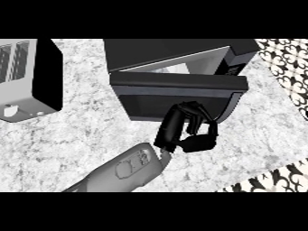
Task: Pick up the milk, place it into the microwave and close the microwave
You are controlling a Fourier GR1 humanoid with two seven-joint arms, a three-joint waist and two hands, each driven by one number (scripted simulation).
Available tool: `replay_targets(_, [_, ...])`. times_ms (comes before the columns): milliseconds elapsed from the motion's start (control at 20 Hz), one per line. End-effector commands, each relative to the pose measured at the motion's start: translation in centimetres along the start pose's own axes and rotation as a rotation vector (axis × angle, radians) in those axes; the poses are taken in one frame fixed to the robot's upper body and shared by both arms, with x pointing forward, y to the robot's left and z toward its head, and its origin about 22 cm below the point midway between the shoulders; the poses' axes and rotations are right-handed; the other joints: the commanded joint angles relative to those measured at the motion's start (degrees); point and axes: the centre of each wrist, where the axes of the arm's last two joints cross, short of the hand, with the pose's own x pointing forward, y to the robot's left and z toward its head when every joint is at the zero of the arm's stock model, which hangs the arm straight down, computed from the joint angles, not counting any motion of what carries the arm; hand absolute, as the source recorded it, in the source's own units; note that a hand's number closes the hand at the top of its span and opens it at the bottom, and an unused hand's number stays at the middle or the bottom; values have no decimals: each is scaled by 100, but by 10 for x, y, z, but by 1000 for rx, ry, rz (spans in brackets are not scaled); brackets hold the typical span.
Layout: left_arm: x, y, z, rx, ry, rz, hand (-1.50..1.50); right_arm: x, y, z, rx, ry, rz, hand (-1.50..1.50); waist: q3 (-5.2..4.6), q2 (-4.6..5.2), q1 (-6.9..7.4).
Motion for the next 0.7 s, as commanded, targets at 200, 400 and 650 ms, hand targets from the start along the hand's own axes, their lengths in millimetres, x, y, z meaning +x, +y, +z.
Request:
replay_targets(200, [25, 19, -36, 148, -64, 107, 150, 11, -1, -9, 56, -23, -41, -150, -14, 123, -238])
replay_targets(400, [23, 26, -45, 173, -71, 124, 150, 17, -2, -15, 73, -35, -42, -150, -14, 170, -323])
replay_targets(650, [29, 31, -58, 197, -97, 132, 150, 25, -7, -23, 92, -50, -36, -150, 1, 213, -399])
